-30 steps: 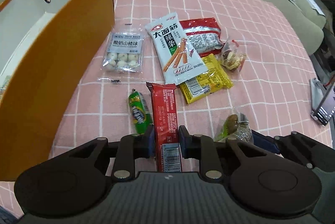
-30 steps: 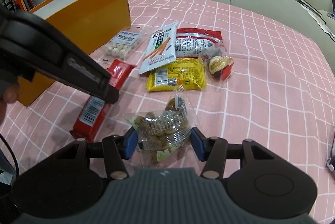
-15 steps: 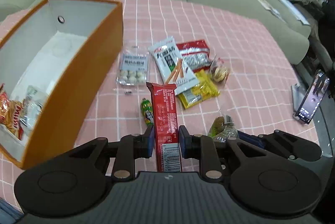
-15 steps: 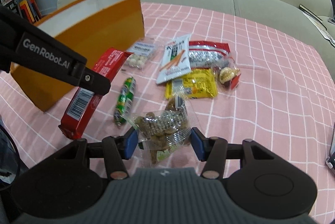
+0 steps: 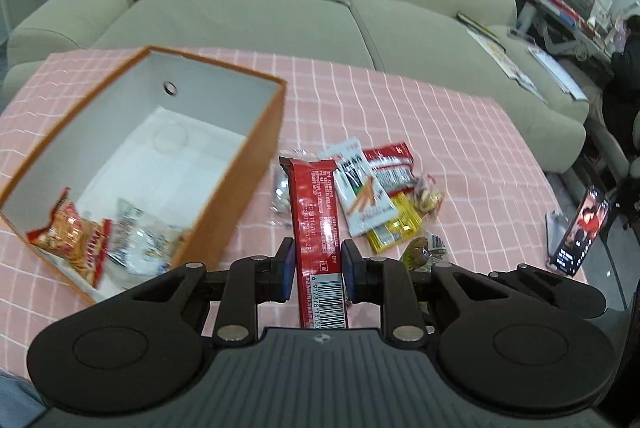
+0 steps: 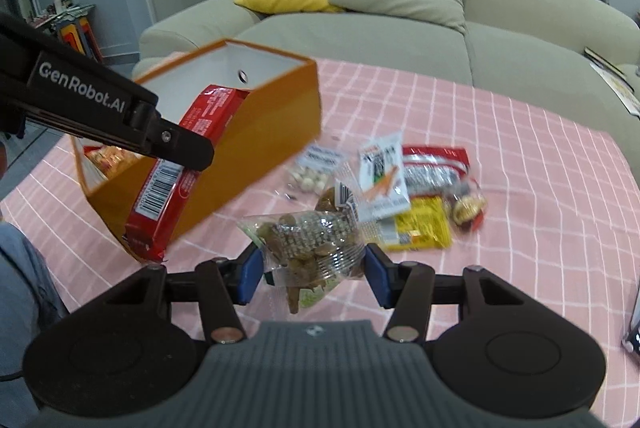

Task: Organize snacks
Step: 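Carry the red bar and nut packet into the box and release both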

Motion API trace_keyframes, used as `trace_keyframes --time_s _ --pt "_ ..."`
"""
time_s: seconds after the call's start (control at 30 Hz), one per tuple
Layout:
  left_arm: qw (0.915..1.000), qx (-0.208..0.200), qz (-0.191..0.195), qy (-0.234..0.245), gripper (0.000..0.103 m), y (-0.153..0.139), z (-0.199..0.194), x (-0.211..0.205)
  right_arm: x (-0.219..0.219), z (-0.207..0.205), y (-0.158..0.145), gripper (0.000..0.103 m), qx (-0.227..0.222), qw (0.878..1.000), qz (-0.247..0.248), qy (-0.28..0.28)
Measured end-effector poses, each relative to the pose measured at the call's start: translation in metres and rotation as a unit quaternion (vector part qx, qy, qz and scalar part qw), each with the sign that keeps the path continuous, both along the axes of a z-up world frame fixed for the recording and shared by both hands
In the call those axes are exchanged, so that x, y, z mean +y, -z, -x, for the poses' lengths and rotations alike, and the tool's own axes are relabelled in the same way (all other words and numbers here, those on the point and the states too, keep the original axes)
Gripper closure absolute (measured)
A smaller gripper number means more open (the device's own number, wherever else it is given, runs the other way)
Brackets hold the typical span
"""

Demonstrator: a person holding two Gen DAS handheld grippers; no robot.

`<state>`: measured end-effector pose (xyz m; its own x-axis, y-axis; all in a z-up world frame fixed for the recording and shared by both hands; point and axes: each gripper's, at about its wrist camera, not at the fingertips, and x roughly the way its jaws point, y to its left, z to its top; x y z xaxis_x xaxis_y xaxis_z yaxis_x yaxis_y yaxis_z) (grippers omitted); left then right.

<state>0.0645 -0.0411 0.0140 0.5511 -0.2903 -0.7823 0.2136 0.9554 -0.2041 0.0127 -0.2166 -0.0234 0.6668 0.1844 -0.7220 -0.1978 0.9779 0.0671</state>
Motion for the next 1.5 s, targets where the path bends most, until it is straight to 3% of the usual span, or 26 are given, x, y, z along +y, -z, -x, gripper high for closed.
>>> trace_keyframes --time_s 0.3,0.5,0.6,0.77,0.9,1.23,1.5 --pt "0.9988 -0.033 -0.011 -0.033 0.077 -0.026 -0.012 0.045 0.030 -0.024 -0.032 0.051 -0.039 0.998 -0.003 -0.039" --pt "0.9976 -0.039 -0.035 -0.046 0.077 -0.034 -0.030 0.075 0.056 -0.051 -0.051 0.051 -0.062 0.994 -0.010 -0.094" --pt "0.9969 -0.040 -0.042 -0.053 0.077 -0.039 -0.041 0.091 0.068 -0.071 -0.060 0.051 -0.064 0.990 -0.028 -0.124" --pt "0.9969 -0.020 -0.041 -0.064 0.077 -0.034 -0.065 0.119 0.100 -0.107 -0.065 0.051 -0.068 0.981 -0.015 -0.180" --pt "0.9971 0.019 -0.039 -0.063 0.077 -0.011 -0.088 0.133 0.128 -0.136 -0.056 0.051 -0.056 0.974 0.010 -0.217" --pt "0.9909 0.090 -0.069 -0.072 0.077 0.049 -0.130 0.151 0.183 -0.186 0.004 0.052 0.004 0.949 0.148 -0.277" --pt "0.9888 0.114 -0.084 -0.045 0.077 0.066 -0.147 0.145 0.195 -0.209 0.046 0.052 0.083 0.938 0.167 -0.293"
